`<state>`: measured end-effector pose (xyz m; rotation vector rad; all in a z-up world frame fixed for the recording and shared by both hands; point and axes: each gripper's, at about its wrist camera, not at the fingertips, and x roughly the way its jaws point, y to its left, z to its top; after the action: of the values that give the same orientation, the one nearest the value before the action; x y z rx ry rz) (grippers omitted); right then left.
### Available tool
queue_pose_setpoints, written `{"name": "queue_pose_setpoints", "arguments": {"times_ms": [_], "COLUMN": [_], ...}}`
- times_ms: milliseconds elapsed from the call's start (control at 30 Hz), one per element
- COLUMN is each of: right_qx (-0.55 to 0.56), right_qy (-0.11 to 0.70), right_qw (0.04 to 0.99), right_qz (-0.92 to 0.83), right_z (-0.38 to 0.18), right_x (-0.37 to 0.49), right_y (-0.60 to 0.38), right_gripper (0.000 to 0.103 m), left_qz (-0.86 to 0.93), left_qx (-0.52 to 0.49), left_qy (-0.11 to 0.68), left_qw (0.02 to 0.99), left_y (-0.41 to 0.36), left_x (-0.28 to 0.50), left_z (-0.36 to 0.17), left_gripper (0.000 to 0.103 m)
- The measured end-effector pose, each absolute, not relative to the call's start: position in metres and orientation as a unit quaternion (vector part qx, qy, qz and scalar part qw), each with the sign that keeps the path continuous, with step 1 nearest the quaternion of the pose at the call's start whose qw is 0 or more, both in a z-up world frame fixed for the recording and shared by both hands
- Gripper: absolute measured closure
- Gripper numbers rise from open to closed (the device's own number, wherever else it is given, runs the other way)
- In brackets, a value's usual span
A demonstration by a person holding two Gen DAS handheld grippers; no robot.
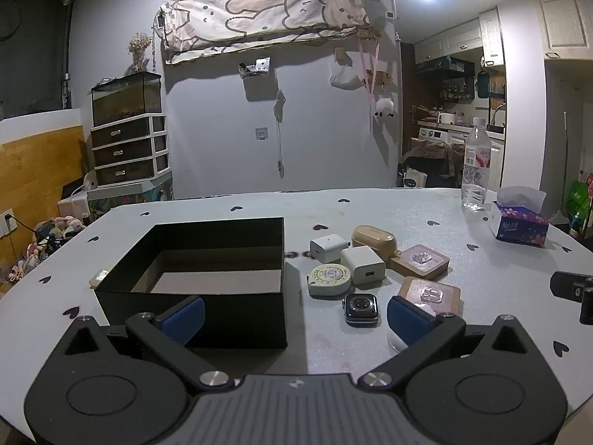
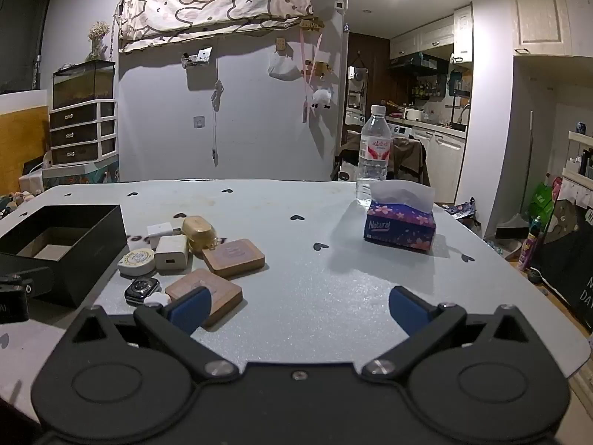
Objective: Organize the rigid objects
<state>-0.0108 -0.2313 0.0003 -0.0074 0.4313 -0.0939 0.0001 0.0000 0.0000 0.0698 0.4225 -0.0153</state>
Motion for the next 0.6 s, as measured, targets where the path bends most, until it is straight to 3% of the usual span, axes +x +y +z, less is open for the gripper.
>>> {"name": "queue_pose_setpoints", "arguments": {"times_ms": [600], "right_qx": [-0.005], "right_qy": [0.211], "right_qw": [0.976], "right_qz": [-0.047], "right_z": [0.0002], "right_x": [-0.0108], "right_y": [-0.2308], "right_gripper": [0.000], "left_qz": [-0.007], "left_qx": [0.035], "left_qy": [0.209], "left_qw": [0.977], "left_y": [0.0000], "left_x": [0.0000], "left_z": [0.0000], "left_gripper": [0.000]}}
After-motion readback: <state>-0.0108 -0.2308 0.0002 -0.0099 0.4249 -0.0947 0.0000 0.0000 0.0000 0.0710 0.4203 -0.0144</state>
